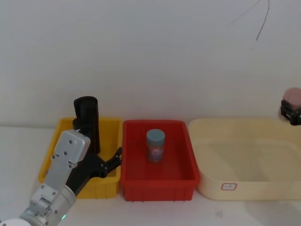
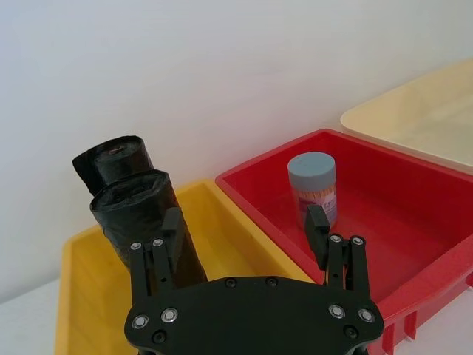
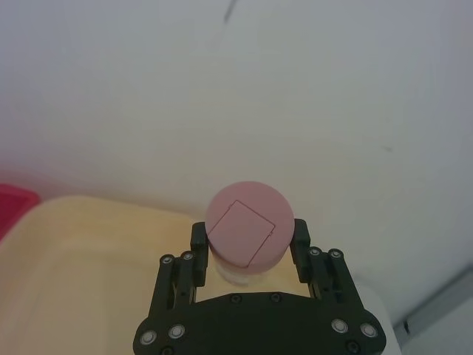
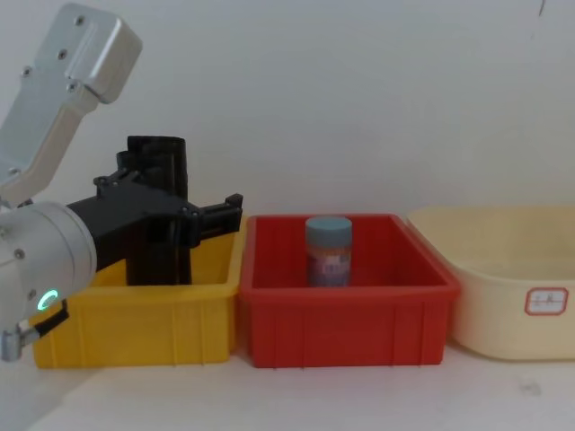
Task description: Pick up the garbage bag with the one hand and transfer it to the other hand.
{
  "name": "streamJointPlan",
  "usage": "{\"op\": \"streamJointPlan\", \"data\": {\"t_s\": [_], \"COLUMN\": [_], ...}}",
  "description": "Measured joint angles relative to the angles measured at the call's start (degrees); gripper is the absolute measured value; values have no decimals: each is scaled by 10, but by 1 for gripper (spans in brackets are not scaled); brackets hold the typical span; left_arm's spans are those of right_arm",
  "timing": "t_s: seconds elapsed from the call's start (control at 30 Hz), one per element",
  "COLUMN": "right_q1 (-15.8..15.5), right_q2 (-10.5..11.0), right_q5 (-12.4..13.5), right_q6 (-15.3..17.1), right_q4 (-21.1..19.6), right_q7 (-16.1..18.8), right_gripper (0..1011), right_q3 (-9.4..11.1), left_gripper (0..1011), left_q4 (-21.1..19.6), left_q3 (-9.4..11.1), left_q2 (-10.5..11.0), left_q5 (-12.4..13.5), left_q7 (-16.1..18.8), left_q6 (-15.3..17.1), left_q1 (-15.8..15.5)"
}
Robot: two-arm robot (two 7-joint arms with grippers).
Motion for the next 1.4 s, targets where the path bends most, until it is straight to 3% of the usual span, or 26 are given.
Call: {"op": "streamJointPlan", "data": {"t_s": [0.47,0.7,0.93,1.13,1.4], "right_q1": [-3,-6,-8,-9,-9], "right_q2": [-7,-14,-19,-21,-23], "right_q5": [8,13,16,17,19], "right_q6": [13,10,8,6,6], "right_q4": [-8,-18,-23,-26,-28], "right_q7": [29,40,46,49,51], "right_gripper": [650,862,1002,999,1000], "right_q3": [-4,-8,-11,-12,-13], "left_gripper": [1001,1001,1001,1001,1001], "left_q4": [0,0,0,-10,-54], "left_q3": [0,0,0,-2,-9], "left_q2": [0,0,0,0,1], "left_q5": [0,0,0,2,4], "left_q7": [0,0,0,3,17], "left_q6": [0,0,0,2,25], "left_q1": [0,0,0,5,28]}}
